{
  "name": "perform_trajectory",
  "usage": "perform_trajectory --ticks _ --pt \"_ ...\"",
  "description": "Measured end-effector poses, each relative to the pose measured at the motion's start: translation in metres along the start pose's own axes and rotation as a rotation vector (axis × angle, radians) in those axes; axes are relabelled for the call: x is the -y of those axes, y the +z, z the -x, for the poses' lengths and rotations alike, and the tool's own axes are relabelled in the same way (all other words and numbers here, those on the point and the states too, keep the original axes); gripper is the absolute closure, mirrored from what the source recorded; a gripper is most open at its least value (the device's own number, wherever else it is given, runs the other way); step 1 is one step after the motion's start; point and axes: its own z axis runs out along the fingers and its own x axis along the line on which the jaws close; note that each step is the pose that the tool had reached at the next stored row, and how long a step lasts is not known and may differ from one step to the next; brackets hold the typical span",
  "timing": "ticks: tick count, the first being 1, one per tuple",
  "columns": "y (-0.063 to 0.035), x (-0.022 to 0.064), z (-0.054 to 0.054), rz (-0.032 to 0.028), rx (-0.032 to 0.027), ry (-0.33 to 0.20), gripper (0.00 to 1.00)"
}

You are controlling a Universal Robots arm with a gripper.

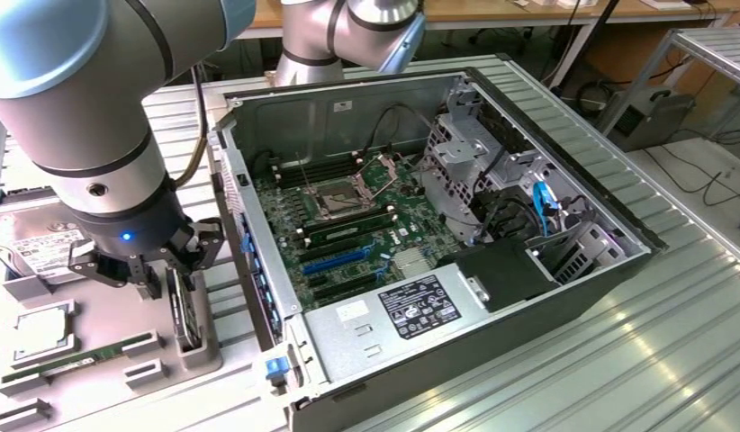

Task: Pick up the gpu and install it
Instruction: 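Pick up the gpu and move the gpu toward the slot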

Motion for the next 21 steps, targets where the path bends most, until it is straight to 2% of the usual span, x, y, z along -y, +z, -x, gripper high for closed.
perform_trajectory --ticks 5,6,8,10,16,21 --pt "0.0000 0.0000 0.0000 -0.0001 0.0000 0.000 0.60" --pt "0.0000 0.0000 0.0000 0.0000 0.0000 0.000 0.68" --pt "0.0000 0.0000 0.0000 -0.0001 0.0000 0.000 0.68" --pt "0.0000 0.0000 0.0000 -0.0002 -0.0002 0.000 0.73" --pt "0.0000 0.0000 0.0000 0.0002 -0.0002 -0.005 0.73" --pt "-0.0001 0.0001 0.0000 0.0014 -0.0012 -0.035 0.73"
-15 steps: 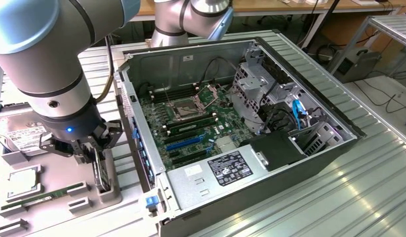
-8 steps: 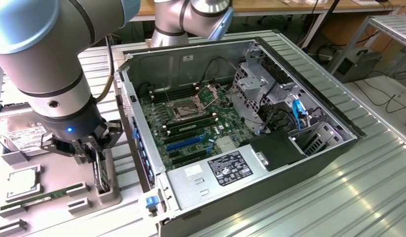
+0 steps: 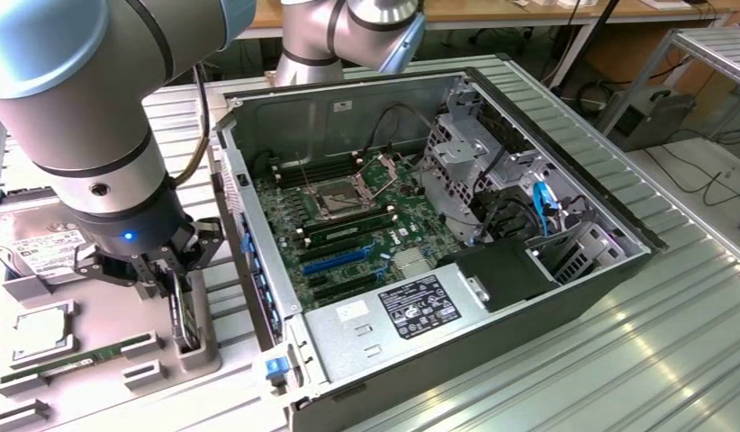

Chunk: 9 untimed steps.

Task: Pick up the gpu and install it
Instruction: 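Pick up the gpu and move the gpu toward the slot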

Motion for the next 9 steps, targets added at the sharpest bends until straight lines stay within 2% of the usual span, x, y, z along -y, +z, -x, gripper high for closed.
perform_trajectory --ticks 4,9 --pt "0.0000 0.0001 0.0000 0.0013 -0.0011 -0.033 0.74" --pt "-0.0001 0.0001 0.0000 0.0017 -0.0014 -0.041 0.74"
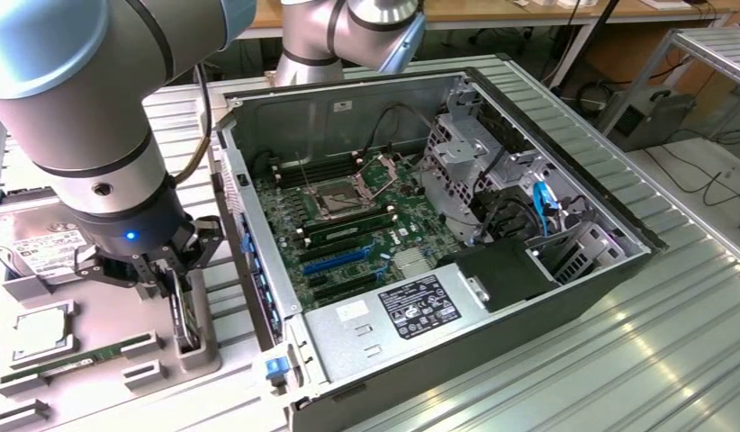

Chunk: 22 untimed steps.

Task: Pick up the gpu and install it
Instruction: 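Pick up the gpu and move the gpu toward the slot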

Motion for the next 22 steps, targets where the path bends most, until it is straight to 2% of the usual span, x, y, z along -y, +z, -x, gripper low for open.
perform_trajectory --ticks 22 --pt "0.0000 0.0000 0.0000 0.0000 0.0000 0.000 0.74"
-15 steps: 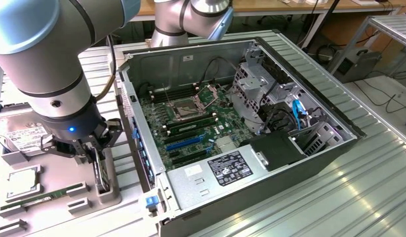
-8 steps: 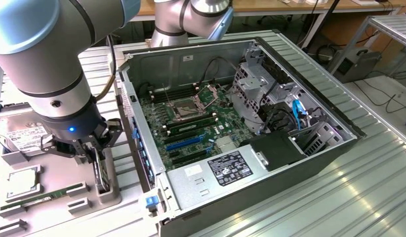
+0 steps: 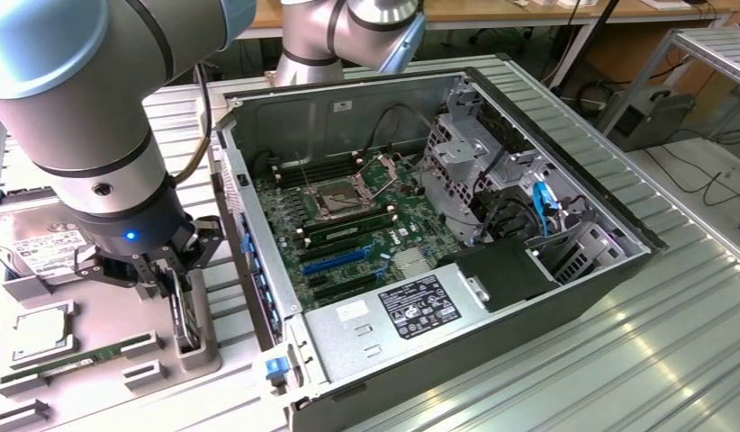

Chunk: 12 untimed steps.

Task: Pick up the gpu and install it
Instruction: 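Pick up the gpu and move the gpu toward the slot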

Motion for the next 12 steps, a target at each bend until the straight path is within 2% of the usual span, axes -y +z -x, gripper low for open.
perform_trajectory --ticks 12 --pt "0.0000 0.0000 0.0000 0.0000 -0.0015 -0.003 0.74"
